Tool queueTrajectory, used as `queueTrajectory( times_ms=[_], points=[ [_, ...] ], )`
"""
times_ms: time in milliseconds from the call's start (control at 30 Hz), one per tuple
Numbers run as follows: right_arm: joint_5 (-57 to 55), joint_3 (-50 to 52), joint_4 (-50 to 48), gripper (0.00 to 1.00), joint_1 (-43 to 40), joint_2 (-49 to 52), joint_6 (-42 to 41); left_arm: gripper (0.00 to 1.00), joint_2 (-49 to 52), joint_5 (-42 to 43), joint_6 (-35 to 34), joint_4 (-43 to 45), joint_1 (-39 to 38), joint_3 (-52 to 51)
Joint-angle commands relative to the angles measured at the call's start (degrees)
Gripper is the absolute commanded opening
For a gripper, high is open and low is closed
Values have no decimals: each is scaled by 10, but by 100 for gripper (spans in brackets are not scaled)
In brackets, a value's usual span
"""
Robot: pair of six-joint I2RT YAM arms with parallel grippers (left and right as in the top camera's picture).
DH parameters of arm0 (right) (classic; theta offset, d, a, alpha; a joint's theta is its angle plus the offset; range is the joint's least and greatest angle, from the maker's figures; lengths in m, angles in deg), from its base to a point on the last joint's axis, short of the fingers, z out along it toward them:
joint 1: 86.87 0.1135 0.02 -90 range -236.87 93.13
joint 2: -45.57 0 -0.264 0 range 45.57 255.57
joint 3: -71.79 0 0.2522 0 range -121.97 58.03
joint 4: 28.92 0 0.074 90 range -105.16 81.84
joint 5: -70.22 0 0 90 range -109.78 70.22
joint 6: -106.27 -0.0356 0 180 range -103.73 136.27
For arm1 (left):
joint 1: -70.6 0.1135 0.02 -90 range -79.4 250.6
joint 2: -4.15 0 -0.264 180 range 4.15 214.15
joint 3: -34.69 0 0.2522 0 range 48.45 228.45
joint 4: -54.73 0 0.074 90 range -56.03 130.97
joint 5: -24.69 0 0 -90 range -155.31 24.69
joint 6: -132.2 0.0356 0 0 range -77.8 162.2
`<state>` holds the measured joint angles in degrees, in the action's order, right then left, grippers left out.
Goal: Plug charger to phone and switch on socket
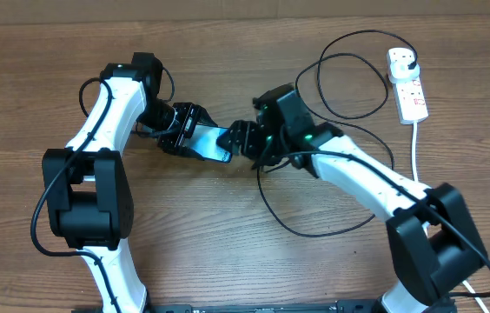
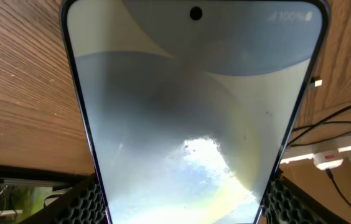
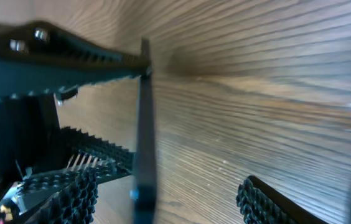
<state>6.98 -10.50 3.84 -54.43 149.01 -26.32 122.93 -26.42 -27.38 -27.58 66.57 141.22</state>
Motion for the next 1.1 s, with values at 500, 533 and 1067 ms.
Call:
queueTrajectory(
  times_ms=[500,533,1067],
  points=[
    [-105,3,-39,47,59,3,-24,4,0,-14,-12,0,-51,16],
    [-107,3,-39,45,59,3,-26,4,0,-14,-12,0,-51,16],
    [-107,3,-38,13,59,3,-26,4,0,-14,-11,0,-52,16]
  ],
)
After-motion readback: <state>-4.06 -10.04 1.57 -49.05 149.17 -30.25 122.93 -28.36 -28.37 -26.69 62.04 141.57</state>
